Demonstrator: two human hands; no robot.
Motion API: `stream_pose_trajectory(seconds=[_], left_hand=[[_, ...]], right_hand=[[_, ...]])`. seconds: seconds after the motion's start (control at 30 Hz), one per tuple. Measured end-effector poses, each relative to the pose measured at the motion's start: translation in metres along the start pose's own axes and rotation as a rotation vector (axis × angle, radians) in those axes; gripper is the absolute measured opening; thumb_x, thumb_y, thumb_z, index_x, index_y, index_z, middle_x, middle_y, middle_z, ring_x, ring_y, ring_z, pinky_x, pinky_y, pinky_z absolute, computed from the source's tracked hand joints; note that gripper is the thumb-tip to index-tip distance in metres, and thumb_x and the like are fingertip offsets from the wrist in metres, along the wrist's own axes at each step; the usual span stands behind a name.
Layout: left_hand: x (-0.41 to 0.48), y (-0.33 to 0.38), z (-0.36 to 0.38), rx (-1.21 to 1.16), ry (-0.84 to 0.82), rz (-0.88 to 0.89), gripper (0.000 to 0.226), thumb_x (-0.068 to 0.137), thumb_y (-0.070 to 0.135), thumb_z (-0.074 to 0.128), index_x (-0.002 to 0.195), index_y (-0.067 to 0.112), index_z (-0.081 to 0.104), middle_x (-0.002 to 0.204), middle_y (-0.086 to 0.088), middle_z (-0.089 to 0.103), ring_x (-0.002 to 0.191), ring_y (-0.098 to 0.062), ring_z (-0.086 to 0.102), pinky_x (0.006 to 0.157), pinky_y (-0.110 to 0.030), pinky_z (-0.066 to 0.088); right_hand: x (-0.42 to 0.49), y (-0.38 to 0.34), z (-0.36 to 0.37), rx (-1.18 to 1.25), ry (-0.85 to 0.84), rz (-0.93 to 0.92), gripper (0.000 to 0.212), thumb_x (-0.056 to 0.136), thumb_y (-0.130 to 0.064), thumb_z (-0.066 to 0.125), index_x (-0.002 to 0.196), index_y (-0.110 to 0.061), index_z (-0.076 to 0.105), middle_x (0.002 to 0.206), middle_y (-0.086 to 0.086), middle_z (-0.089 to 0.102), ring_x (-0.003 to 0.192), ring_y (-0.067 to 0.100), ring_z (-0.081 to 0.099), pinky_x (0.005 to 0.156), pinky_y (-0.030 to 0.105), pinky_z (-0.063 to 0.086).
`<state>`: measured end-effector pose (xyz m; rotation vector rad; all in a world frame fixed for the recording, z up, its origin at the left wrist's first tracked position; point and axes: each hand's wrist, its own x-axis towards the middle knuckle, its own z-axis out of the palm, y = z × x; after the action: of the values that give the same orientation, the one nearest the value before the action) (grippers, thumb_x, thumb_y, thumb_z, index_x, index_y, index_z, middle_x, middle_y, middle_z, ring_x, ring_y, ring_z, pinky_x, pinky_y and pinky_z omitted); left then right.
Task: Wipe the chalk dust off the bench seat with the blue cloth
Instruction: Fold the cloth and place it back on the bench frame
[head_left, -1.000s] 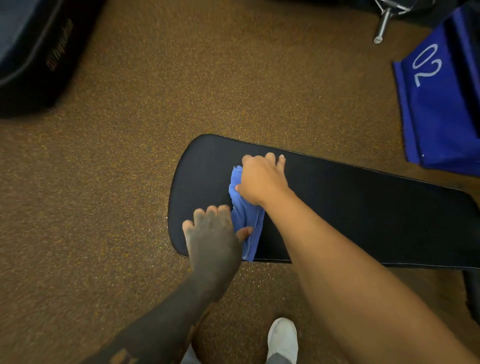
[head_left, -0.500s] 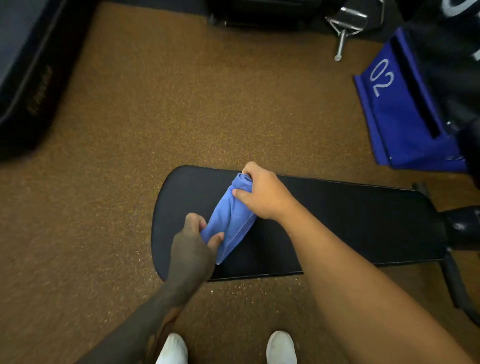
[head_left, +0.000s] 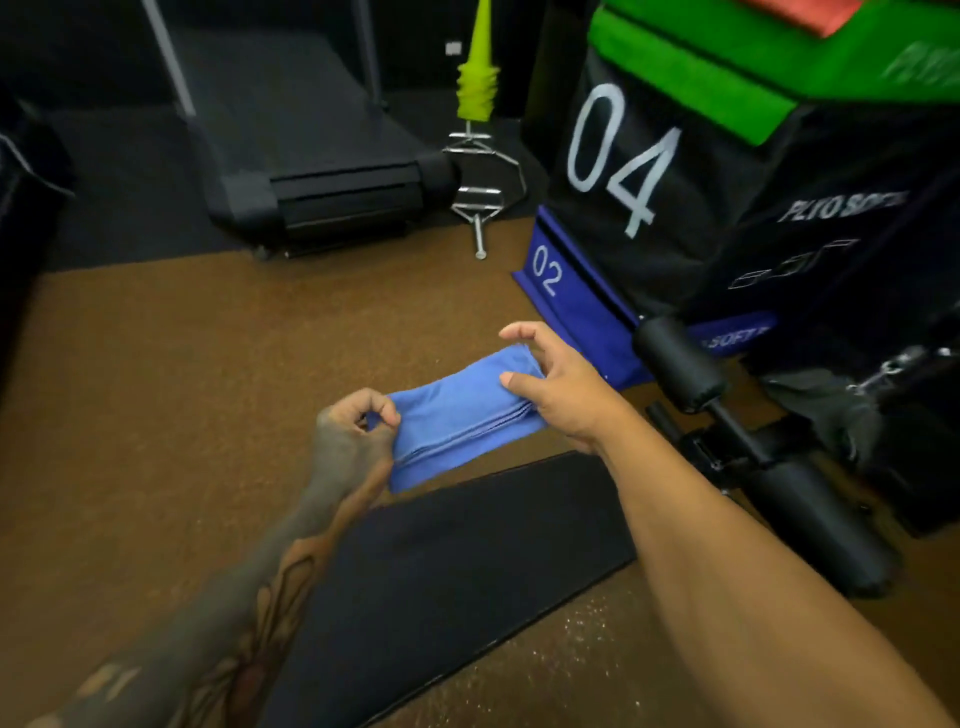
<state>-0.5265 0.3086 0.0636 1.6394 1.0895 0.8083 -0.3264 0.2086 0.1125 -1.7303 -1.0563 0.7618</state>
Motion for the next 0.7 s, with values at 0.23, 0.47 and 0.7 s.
stream_pose_trajectory(seconds=[0.23, 0.47, 0.7], left_hand=[[0.023, 0.136, 0.057, 0.108, -0.321, 0.242, 0.012, 0.082, 0.006, 0.078, 0.089, 0.015, 0.075, 0.095, -0.003, 0.069, 0.076, -0.008, 0.060, 0.069, -0.012, 0.044], [0.010, 0.240, 0.147, 0.231, -0.578, 0.480, 0.043, 0.070, 0.014, 0.090, 0.109, 0.017, 0.071, 0.114, -0.001, 0.055, 0.105, -0.015, 0.054, 0.090, -0.026, 0.046], [-0.017, 0.315, 0.241, 0.253, -0.763, 0.662, 0.050, 0.064, 0.007, 0.092, 0.110, 0.010, 0.072, 0.115, -0.006, 0.058, 0.103, -0.018, 0.057, 0.086, -0.017, 0.043]], right_hand=[[-0.041, -0.054, -0.132, -0.132, 0.210, 0.038, 0.018, 0.086, -0.003, 0.065, 0.084, -0.017, 0.077, 0.094, -0.003, 0.072, 0.093, 0.009, 0.066, 0.084, 0.027, 0.054], [-0.103, -0.067, -0.242, -0.209, 0.462, 0.100, 0.022, 0.072, -0.014, 0.083, 0.087, -0.027, 0.074, 0.104, -0.008, 0.066, 0.098, 0.010, 0.064, 0.083, 0.024, 0.050], [-0.179, -0.055, -0.312, -0.138, 0.743, 0.160, 0.029, 0.073, -0.011, 0.083, 0.096, -0.024, 0.073, 0.104, -0.012, 0.062, 0.099, 0.011, 0.062, 0.088, 0.028, 0.051]])
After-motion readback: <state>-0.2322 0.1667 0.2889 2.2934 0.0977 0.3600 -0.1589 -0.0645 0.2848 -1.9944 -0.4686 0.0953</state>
